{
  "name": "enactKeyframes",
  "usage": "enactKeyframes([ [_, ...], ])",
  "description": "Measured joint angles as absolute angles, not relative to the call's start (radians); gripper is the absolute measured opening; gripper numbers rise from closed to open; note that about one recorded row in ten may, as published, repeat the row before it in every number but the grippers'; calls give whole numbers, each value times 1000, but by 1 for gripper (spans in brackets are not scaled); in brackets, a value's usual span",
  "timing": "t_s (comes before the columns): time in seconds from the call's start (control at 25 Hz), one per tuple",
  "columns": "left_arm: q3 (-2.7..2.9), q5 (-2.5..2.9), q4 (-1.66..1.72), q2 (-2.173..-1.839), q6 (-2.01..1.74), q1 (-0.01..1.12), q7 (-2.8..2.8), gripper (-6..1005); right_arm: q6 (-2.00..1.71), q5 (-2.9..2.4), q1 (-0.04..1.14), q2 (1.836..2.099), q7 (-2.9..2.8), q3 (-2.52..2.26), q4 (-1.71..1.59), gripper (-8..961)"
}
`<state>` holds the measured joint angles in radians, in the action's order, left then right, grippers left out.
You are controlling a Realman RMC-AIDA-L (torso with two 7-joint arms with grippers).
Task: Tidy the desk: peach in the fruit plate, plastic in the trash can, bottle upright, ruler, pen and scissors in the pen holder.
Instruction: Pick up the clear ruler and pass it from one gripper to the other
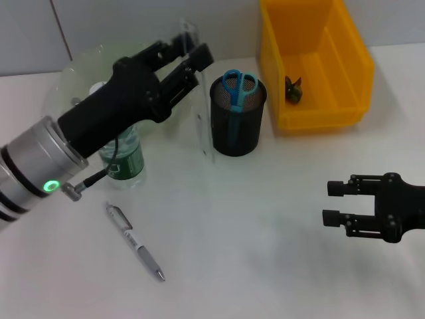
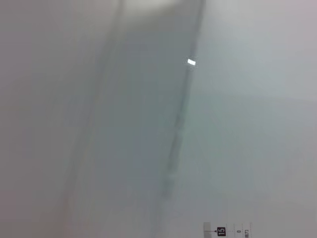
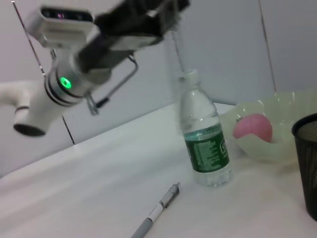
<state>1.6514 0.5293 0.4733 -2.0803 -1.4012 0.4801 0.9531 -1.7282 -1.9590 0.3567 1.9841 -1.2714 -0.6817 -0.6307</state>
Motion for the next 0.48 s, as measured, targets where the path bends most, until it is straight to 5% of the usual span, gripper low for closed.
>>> enactKeyframes([
  [0.24,1861,234,484,-2080,-1333,448,776,406,-1726,-1954,364,2000,-1272,-677,-639,612],
  [0.48,2154,-127,567,-2080,-1213,409,505,411,-1685,-1943,367,2074,-1234,-647,-700,611],
])
